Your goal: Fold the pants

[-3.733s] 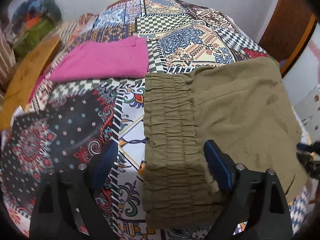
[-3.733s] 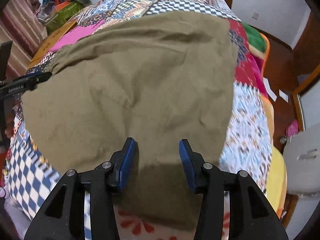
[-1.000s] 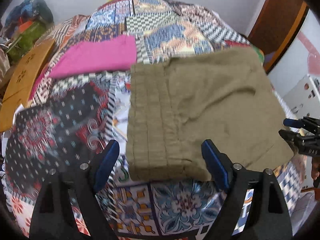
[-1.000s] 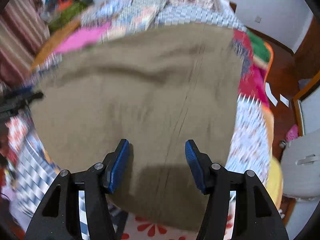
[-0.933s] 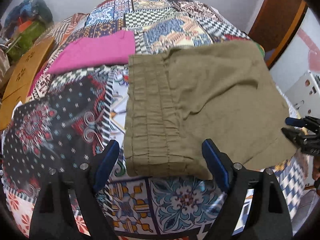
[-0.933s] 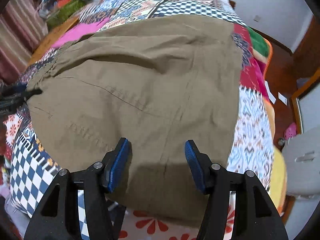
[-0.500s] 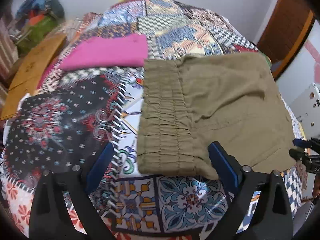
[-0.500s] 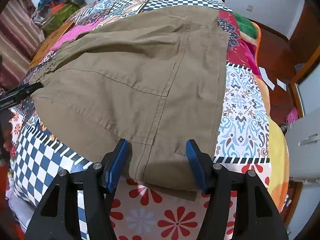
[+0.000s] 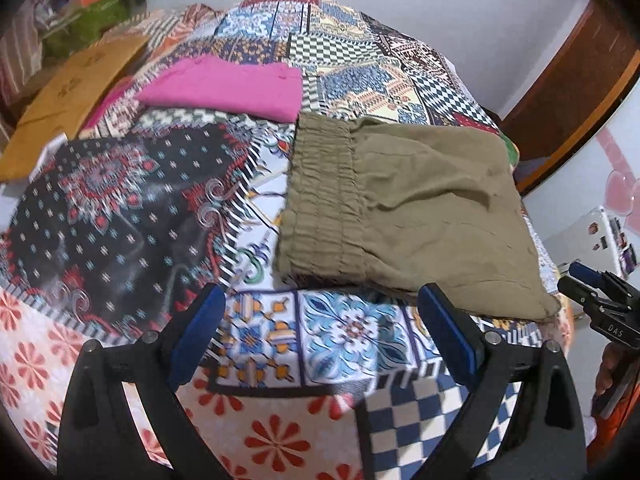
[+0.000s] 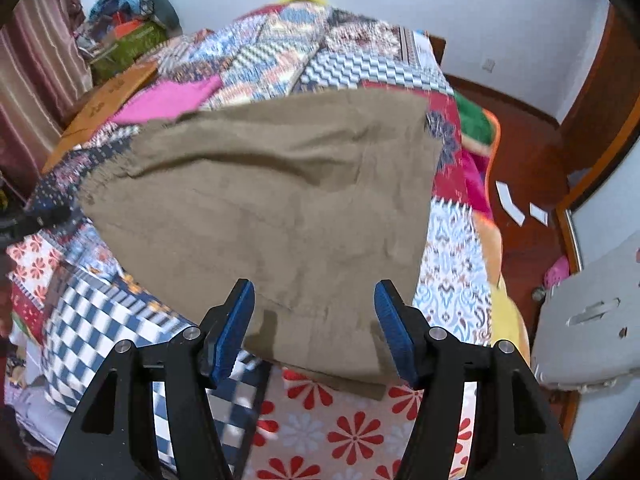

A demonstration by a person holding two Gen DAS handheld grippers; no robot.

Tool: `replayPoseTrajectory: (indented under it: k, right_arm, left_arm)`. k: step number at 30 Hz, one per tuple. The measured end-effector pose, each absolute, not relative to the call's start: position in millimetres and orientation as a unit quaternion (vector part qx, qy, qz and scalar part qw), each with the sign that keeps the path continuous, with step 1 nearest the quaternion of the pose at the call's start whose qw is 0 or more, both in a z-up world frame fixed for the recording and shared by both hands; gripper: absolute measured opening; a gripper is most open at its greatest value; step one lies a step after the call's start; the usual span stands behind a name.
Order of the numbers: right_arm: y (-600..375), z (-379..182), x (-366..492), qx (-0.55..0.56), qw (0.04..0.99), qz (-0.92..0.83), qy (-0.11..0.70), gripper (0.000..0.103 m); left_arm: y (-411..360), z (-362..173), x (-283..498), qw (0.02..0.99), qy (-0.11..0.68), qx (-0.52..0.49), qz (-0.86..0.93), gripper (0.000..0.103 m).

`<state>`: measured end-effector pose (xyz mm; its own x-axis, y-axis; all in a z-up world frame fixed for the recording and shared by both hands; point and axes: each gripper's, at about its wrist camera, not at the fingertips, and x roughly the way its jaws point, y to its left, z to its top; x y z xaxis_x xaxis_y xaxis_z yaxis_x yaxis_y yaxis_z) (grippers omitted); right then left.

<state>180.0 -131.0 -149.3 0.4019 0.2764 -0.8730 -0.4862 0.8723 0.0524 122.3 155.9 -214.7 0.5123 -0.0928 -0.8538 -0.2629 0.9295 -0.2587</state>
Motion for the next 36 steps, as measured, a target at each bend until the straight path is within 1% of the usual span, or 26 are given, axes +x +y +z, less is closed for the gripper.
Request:
replayPoseTrajectory:
  k: [6, 11, 19, 23, 25, 27, 36]
  right_arm:
    - [-121.2, -146.3, 177.9, -0.075, 0.84, 0.24, 0.48, 0.063]
    - [-109.9, -163.2, 181.8, -0.074, 0.834, 0.235, 0.494, 0.063]
    - [-101.0, -187.7, 180.9, -0.106, 0.819, 0.23, 0.515, 0.063]
    - [-102.6, -190.8, 181.8, -0.1, 0.816, 0.237, 0.518, 0.063]
    - [-105.0, -192.9, 182.9, -0.092, 0.814, 0.24, 0.521, 0.065]
    - [-107.5, -195.1, 184.1, -0.085, 0.814, 0.238, 0.523, 0.071]
    - [-109.8, -198.8, 185.3, -0.065, 0.812, 0.241, 0.528, 0.072]
  left_arm:
    - [147.8, -230.2, 127.7, 0.829, 0.508, -0.234, 0.021, 0.098]
    - [143.6, -246.7, 138.7, 0.808, 0.522, -0.273, 0.002, 0.098]
    - [152.1, -254.4, 155.2, 0.798, 0.502, -0.334, -0.009, 0.099]
    - [156.3, -259.7, 167.9, 0.794, 0.501, -0.345, -0.002, 0.099]
    - [158.4, -262.6, 173.5, 0.793, 0.501, -0.346, 0.004, 0.099]
    - [158.9, -265.5, 181.7, 0.792, 0.502, -0.347, 0.009, 0.099]
    - [167.1, -268.5, 207.5, 0.795, 0.487, -0.362, 0.006, 0.1]
